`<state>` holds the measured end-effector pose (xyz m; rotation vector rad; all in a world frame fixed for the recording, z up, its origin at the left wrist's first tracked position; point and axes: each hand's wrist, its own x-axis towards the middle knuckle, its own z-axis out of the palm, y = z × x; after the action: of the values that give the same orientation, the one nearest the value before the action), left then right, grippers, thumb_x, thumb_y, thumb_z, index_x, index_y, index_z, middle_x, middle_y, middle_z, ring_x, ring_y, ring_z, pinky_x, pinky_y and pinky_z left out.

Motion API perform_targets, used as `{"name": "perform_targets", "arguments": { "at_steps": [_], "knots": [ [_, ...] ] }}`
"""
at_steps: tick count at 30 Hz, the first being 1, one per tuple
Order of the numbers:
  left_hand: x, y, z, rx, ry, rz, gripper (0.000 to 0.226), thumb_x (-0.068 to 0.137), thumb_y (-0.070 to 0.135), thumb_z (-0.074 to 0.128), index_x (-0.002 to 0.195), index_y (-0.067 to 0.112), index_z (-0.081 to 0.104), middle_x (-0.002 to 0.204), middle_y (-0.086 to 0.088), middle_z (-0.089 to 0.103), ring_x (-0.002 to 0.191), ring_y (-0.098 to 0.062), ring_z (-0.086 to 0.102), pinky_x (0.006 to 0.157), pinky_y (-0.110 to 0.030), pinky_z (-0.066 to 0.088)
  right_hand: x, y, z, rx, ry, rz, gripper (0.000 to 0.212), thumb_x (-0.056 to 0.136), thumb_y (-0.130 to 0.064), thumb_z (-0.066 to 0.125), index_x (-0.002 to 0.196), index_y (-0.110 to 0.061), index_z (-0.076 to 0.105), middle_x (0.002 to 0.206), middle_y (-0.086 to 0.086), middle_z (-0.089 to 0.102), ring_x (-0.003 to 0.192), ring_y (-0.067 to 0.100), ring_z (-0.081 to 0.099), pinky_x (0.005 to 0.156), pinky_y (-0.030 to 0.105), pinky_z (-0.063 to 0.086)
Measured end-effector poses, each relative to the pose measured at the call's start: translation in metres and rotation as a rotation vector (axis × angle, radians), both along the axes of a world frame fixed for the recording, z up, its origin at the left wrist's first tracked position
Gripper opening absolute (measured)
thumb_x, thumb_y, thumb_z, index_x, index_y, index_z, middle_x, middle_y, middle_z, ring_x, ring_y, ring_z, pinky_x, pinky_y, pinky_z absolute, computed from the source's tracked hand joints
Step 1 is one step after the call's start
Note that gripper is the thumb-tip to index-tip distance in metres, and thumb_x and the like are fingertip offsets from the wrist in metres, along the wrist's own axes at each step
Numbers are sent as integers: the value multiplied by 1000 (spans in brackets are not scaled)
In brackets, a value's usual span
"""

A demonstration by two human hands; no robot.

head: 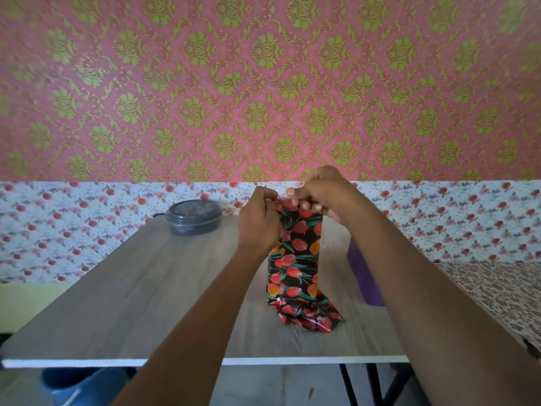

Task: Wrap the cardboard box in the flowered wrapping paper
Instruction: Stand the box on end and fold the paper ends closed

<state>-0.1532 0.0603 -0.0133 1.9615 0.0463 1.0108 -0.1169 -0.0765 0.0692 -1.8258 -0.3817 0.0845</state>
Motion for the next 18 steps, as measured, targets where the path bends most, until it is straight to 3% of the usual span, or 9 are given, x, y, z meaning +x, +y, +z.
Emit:
{"name": "perform_targets", "arguments": {
  "at_steps": [3, 8, 14, 18],
  "knots": [
    [0, 1, -1, -15, -2, -10, 25, 104, 8, 35, 109, 13, 59, 86, 14, 58, 78, 1, 54, 69, -25, 46, 5, 3, 7, -101, 43, 8, 25, 86, -1, 79, 98, 17, 67, 68, 16, 71, 40, 11, 51, 36, 20, 36],
    [3, 3, -4, -3, -15, -18, 23, 105, 10, 35, 109, 12, 58, 93, 1, 62, 79, -3, 54, 69, -32, 45, 15, 14, 17, -279, 83, -18, 14, 85, 3, 76, 91, 13, 68, 62, 12, 71, 40, 10, 52, 35, 18, 36],
    [4, 4, -7, 59, -15, 21, 27, 107, 14, 35, 117, 11, 60, 98, 3, 62, 77, 0, 53, 61, -11, 34, 21, 26, 28, -498, 137, 14, 17, 82, 5, 74, 69, 0, 65, 52, 6, 64, 46, 10, 47, 38, 16, 36],
    [2, 4, -8, 68, -19, 24, 26, 107, 17, 35, 113, 14, 60, 92, 3, 63, 74, 1, 54, 56, -12, 32, 19, 29, 39, -646, 183, 42, 11, 87, -8, 74, 82, -3, 67, 59, 0, 70, 34, 4, 41, 32, 13, 30]
  ]
}}
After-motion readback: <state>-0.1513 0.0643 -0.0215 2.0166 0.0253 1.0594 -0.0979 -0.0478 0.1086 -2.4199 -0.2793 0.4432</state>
